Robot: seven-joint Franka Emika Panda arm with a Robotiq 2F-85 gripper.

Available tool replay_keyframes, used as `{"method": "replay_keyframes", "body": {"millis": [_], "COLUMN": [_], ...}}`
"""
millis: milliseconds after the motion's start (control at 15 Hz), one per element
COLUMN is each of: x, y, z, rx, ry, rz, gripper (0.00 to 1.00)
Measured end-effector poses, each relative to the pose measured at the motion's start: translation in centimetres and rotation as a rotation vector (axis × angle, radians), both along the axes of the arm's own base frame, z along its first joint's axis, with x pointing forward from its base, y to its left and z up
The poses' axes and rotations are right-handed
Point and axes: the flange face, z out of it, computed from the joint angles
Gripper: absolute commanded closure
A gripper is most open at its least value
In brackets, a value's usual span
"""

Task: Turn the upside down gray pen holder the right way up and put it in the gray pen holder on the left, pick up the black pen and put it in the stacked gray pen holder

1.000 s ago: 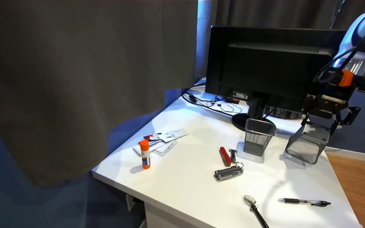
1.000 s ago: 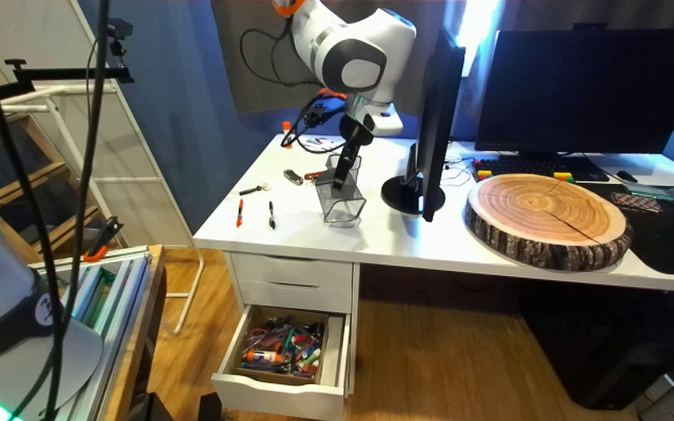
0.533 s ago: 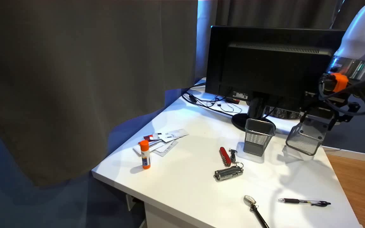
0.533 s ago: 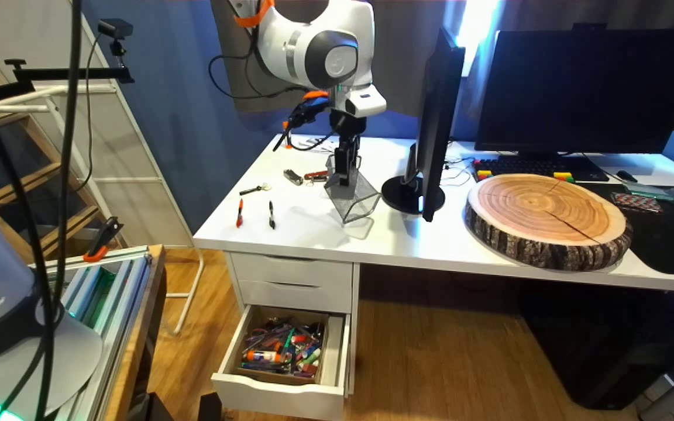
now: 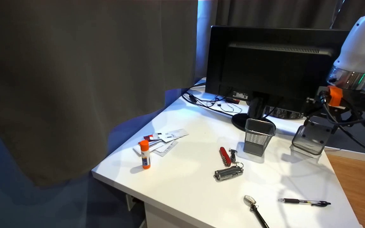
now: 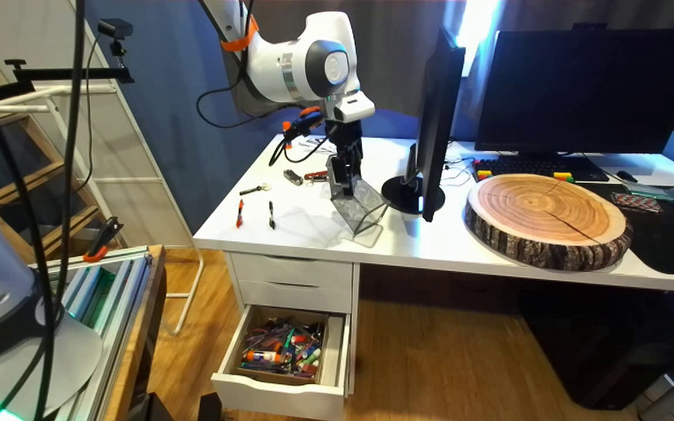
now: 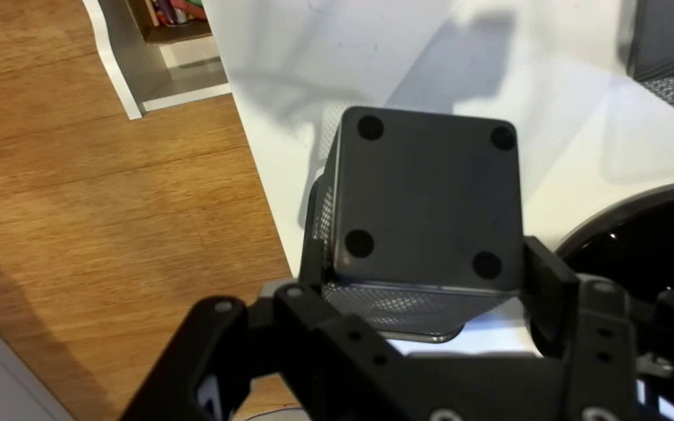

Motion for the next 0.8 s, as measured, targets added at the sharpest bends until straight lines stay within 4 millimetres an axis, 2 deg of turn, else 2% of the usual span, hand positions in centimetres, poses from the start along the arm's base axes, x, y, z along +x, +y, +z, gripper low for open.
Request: {"method": "replay_keyframes", "body": {"millis": [267, 400, 467, 600, 800], "x": [-0.9, -1.1, -1.2, -1.3, -1.6], "y": [0.8, 1.2, 1.3, 1.4, 1.8], "z": [-1.3, -1.4, -1.4, -1.4, -2.0], "rx": [-0.028, -0.033, -0.034, -0.034, -0.035], "ry": [-0.007, -0.014, -0.015, -0.014, -0.004], "rz": [-0.010, -0.014, -0.016, -0.014, -0.009], "gripper": [0.46, 0.46, 0.05, 0.00, 0.00]}}
